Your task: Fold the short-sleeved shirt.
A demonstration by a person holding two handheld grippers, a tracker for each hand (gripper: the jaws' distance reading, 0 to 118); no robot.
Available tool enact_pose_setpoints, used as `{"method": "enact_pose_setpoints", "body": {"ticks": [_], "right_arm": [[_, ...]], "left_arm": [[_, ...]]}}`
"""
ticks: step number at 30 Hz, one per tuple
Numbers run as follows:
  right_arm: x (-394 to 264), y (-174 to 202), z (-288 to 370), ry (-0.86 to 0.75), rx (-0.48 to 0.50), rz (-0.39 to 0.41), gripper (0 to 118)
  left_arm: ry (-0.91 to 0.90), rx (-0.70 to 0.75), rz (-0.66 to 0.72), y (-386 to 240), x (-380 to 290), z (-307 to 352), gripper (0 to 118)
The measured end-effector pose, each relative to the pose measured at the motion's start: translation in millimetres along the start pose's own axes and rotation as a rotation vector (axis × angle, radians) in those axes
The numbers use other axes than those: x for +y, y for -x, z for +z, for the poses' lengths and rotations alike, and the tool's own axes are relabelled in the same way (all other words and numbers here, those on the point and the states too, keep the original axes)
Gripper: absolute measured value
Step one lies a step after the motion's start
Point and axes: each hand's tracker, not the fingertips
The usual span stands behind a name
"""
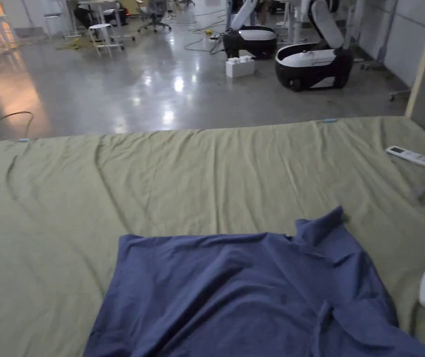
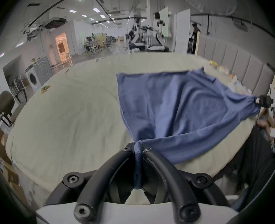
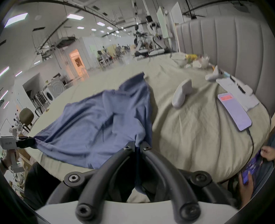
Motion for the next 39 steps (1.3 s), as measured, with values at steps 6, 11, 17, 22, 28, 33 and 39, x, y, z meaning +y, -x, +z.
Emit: {"method": "enact_pose_setpoints", "body": {"ticks": [6, 11, 17, 22, 28, 33, 39], "right_arm": [[83, 12, -41, -0.043, -0.060, -0.012, 5], [138, 26, -120, 0.030, -0.103, 0.106, 5], [140, 36, -206, 0.252, -0.221, 0.209, 27], [130, -4, -215, 0.201, -0.232, 0.100, 70], [154, 20, -107, -0.079, -0.126, 0.079, 70], [131, 59, 2, -0.306, 0.104, -0.057, 70], [84, 108, 66, -0.477, 0.081, 0.062, 22]], "left_arm": [[-0.015, 0.023, 0.100, 34, 60, -45, 7], [0.107, 0.054, 0.220, 55, 113, -116, 7], [0.153, 0.166, 0.288, 53, 131, -179, 81], [0.043, 0.102, 0.223, 52, 138, -145, 98], [-0.180, 0.066, 0.112, 39, 153, -41, 98], [-0.492, 0.089, -0.057, -21, 122, 77, 97], [-0.590, 0.126, -0.002, -72, 74, 142, 86]]}}
